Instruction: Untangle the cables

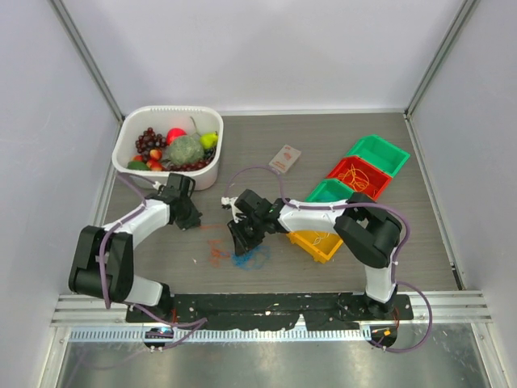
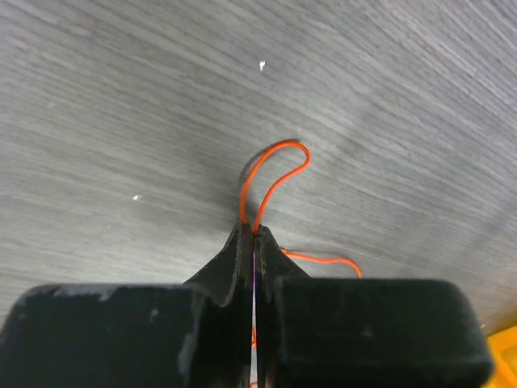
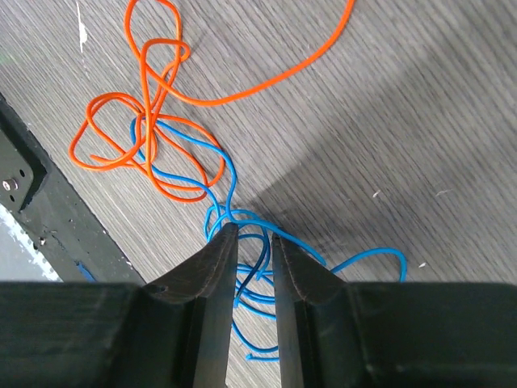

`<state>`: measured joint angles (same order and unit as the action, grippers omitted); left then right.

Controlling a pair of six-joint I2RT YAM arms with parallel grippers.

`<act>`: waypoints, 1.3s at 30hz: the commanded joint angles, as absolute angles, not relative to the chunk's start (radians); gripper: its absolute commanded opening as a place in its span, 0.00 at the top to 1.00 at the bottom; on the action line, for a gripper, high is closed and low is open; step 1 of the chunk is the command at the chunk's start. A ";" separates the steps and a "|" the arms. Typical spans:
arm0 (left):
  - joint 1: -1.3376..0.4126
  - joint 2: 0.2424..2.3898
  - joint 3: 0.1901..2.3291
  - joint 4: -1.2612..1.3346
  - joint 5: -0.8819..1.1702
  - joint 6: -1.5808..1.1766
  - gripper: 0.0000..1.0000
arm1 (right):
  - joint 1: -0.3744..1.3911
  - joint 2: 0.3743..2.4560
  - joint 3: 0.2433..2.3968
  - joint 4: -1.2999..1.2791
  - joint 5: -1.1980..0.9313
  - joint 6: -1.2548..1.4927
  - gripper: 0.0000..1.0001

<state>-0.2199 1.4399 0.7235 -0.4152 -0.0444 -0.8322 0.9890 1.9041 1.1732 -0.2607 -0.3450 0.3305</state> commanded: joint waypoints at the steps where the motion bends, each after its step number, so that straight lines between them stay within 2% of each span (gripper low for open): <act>1: -0.219 1.275 0.745 -0.454 -0.110 -0.746 1.00 | 0.994 1.850 1.161 -0.270 -0.290 0.316 0.72; 6: -0.222 1.062 0.914 -0.719 -0.117 -0.672 1.00 | 0.992 1.833 1.118 -0.275 -0.189 0.333 0.72; 11: -0.222 0.865 1.057 -0.732 -0.064 -0.652 1.00 | 0.992 1.825 1.095 -0.276 -0.127 0.333 0.73; 20: -0.224 0.891 1.615 -0.816 0.050 -0.572 1.00 | 0.989 1.781 1.158 -0.327 -0.083 0.285 0.72; 23: -0.222 0.934 1.753 -0.824 0.101 -0.578 1.00 | 0.988 1.740 1.267 -0.397 -0.074 0.267 0.64; 25: -0.222 0.972 1.830 -0.848 0.124 -0.603 1.00 | 0.989 1.692 1.362 -0.443 -0.069 0.244 0.51; 27: -0.222 0.994 1.870 -0.845 0.156 -0.627 1.00 | 0.982 1.652 1.475 -0.494 -0.074 0.224 0.41; 30: -0.222 1.005 1.867 -0.816 0.207 -0.682 1.00 | 0.966 1.593 1.641 -0.529 -0.142 0.204 0.33; 34: -0.222 1.005 1.819 -0.759 0.271 -0.758 1.00 | 0.959 1.545 1.774 -0.512 -0.265 0.187 0.31; 39: -0.222 1.000 1.756 -0.667 0.333 -0.844 1.00 | 0.953 1.497 1.781 -0.416 -0.391 0.261 0.31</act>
